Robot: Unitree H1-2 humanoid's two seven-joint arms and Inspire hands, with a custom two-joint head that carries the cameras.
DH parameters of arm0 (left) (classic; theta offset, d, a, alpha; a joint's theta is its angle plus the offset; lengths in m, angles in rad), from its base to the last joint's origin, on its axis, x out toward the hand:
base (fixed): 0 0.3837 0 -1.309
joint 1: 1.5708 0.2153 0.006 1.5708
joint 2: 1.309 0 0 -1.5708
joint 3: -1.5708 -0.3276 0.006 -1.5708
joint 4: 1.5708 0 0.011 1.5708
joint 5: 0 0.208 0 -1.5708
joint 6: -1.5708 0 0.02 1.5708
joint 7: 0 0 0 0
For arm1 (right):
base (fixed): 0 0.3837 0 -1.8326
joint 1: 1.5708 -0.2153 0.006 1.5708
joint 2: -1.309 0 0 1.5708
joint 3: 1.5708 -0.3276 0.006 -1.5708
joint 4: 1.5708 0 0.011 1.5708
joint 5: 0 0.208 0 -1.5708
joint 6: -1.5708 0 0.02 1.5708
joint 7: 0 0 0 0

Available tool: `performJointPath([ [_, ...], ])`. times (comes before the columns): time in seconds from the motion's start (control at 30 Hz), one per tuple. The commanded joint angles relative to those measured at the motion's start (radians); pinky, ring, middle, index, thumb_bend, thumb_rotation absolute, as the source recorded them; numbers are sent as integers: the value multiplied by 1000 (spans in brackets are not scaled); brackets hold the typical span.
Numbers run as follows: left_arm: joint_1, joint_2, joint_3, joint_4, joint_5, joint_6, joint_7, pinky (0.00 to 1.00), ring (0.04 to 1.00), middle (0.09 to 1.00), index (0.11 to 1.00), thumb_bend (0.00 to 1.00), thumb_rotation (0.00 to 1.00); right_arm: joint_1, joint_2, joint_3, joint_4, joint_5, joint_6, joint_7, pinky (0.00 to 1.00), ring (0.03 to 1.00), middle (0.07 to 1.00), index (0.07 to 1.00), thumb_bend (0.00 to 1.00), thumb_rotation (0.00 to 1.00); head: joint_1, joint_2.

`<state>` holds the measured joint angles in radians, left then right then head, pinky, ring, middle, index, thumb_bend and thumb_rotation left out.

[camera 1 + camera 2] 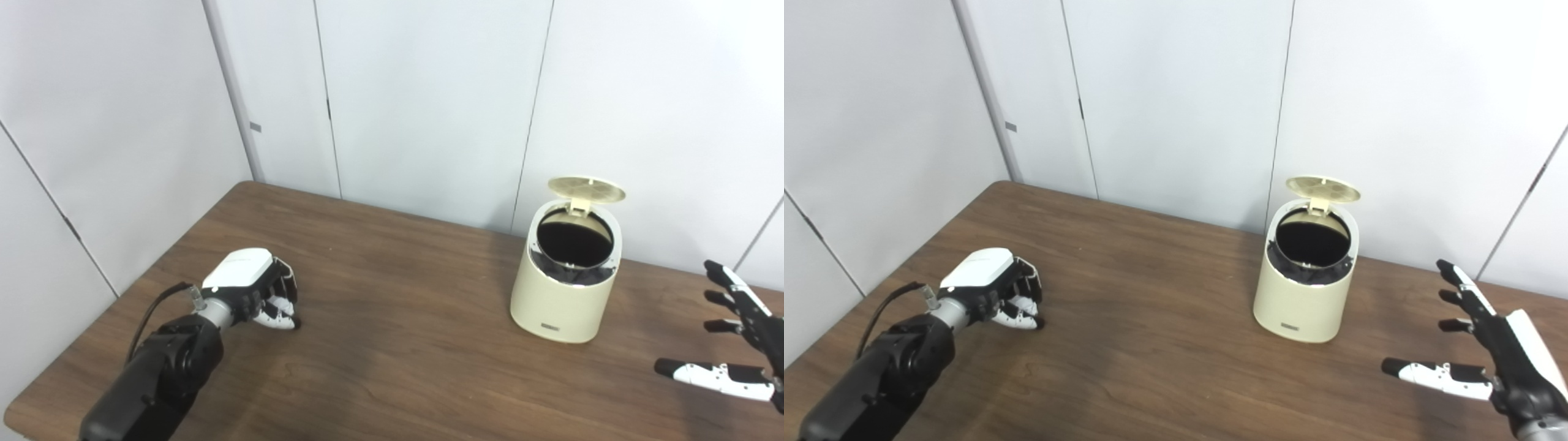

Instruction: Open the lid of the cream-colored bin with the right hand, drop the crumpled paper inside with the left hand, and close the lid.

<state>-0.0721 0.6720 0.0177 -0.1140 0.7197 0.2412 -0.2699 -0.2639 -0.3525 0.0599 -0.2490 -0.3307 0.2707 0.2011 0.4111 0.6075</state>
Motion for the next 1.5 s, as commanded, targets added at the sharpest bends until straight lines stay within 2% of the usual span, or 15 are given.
performJointPath([
  [0.0,1,6,-11,-8,-2,-4,7,467,429,501,488,503,0,-29,-15,-16,-36,4,-16,-7,718,889,948,946,816,268,-1,1],
  [0.2,-12,23,-9,-68,17,0,3,463,423,504,483,503,0,-33,-14,-13,-33,1,-14,-6,696,884,950,948,815,255,-3,3],
  [0.37,-44,44,-16,-150,53,43,-62,463,427,504,484,503,0,-42,-14,-13,-25,2,-13,-5,680,877,949,948,820,243,-3,4],
  [0.47,-68,50,-10,-183,60,42,-84,443,421,507,483,502,0,-47,-11,-13,-26,4,0,-2,704,889,959,947,824,235,-7,3],
  [0.57,-109,56,-14,-233,66,70,-136,431,411,501,486,503,0,-50,-5,-13,-18,5,-6,-9,710,891,960,941,829,221,-9,3],
  [0.7,-160,63,-22,-270,69,43,-159,403,381,482,508,500,0,-51,-3,-8,-13,0,-12,-10,696,887,958,945,832,243,-15,-1],
  [0.83,-234,37,-46,-337,108,83,-230,398,377,492,505,500,0,-50,0,-3,-12,-13,-4,-12,690,886,954,951,831,253,-30,-5],
  [0.97,-296,13,-70,-368,111,81,-271,353,359,481,509,498,0,-49,4,0,-5,-22,-6,-17,700,887,950,948,839,241,-54,-10],
  [1.17,-416,-49,-115,-373,90,69,-311,347,359,464,523,497,0,-58,14,19,21,-65,-28,-40,689,852,925,929,859,214,-140,-21],
  [1.23,-456,-76,-134,-368,87,83,-336,355,366,469,529,497,0,-62,19,27,33,-77,-37,-46,700,843,918,924,856,205,-173,-24],
  [1.4,-526,-158,-179,-345,125,103,-350,358,369,495,524,497,0,-67,40,29,74,-66,-69,-63,706,824,902,914,880,182,-235,-29],
  [1.47,-540,-182,-195,-323,125,83,-333,374,367,492,510,498,0,-65,47,29,79,-54,-75,-64,692,821,905,913,892,194,-262,-34],
])
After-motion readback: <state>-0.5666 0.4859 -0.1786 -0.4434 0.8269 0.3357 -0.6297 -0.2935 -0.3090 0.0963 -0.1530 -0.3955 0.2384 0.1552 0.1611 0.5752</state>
